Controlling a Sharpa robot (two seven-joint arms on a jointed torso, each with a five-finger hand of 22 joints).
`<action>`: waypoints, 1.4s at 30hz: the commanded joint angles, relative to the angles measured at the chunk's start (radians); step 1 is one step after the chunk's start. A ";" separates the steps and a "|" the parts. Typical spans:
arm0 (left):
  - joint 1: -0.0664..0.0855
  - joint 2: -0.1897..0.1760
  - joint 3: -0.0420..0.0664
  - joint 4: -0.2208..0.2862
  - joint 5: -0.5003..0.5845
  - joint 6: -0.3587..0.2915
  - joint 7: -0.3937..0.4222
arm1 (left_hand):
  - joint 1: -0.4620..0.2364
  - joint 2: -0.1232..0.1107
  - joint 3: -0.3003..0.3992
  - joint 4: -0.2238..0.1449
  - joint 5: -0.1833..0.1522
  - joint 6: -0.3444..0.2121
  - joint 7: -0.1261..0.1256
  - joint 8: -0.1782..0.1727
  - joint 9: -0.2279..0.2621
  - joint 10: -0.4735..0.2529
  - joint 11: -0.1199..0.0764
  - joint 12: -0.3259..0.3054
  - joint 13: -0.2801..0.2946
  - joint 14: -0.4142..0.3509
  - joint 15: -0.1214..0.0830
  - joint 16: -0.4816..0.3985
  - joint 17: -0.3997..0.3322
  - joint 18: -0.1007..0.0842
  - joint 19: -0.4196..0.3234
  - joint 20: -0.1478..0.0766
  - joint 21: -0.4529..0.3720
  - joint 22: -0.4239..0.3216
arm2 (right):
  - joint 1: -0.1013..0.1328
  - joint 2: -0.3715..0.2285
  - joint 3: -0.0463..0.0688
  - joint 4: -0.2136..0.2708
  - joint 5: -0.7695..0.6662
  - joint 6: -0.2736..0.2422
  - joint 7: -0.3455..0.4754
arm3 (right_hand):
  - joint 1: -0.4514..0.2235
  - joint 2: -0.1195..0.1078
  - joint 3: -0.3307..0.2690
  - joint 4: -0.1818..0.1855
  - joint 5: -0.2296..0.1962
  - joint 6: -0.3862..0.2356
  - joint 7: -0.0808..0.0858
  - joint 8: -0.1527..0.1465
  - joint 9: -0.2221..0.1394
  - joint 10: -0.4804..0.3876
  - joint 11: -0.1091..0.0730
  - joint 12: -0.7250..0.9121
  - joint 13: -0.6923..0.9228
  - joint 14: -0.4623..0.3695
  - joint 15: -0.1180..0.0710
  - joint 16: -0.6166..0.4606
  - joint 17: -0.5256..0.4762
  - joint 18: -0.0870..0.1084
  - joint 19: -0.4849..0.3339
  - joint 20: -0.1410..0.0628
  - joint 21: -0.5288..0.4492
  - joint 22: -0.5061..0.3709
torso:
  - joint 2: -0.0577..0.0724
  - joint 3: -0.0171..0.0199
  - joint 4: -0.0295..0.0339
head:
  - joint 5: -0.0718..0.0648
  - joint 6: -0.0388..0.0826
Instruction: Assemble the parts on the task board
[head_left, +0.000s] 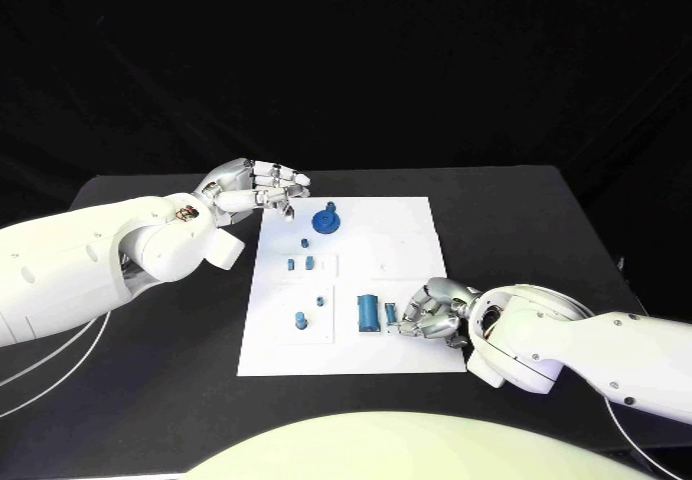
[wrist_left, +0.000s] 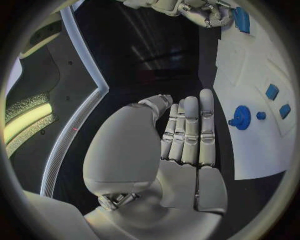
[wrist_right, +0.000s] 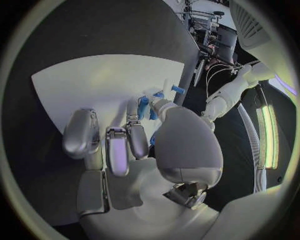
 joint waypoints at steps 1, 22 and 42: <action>0.000 0.002 0.001 0.001 -0.002 0.018 0.006 | -0.002 0.004 0.003 0.001 0.006 -0.002 0.008 -0.005 -0.001 -0.002 0.004 -0.002 -0.002 -0.007 0.003 -0.004 -0.001 0.006 -0.001 0.002 -0.006 -0.001 | -0.002 -0.002 0.000 -0.003 0.006 0.021 0.019 | 0.003 -0.002 -0.005 0.000 -0.004 0.007 -0.002 -0.005 0.000 0.003 0.001 0.003 0.089 0.087 -0.001 0.003 0.185 0.006 0.013 -0.002 0.001 0.163 | 0.000 -0.0004 0.0002 | -0.001 0.000; 0.000 0.003 0.001 0.000 -0.003 0.017 0.005 | -0.002 0.004 0.003 0.001 0.006 -0.002 0.008 -0.005 -0.001 -0.002 0.004 -0.002 -0.002 -0.007 0.003 -0.004 -0.001 0.006 -0.001 0.002 -0.006 -0.001 | -0.002 0.024 0.000 -0.049 0.004 0.017 0.018 | 0.023 0.020 0.000 0.002 -0.007 0.010 -0.005 -0.004 0.001 0.006 -0.002 0.007 0.092 0.088 -0.002 0.006 0.189 0.004 0.015 -0.002 0.011 0.165 | 0.000 0.0004 0.0007 | -0.002 0.000; 0.000 0.002 0.001 0.000 -0.004 0.016 0.006 | -0.002 0.006 0.004 0.001 0.006 -0.002 0.008 -0.005 -0.001 -0.001 0.004 -0.002 -0.002 -0.007 0.003 -0.004 -0.001 0.006 -0.001 0.002 -0.006 -0.001 | -0.001 0.010 0.001 -0.040 -0.013 -0.013 0.033 | 0.114 0.007 0.005 -0.012 -0.179 0.014 -0.005 -0.012 -0.007 0.006 -0.001 0.005 0.092 0.087 -0.002 0.004 0.187 0.006 0.014 -0.003 0.001 0.163 | -0.001 0.0000 0.0004 | -0.001 0.000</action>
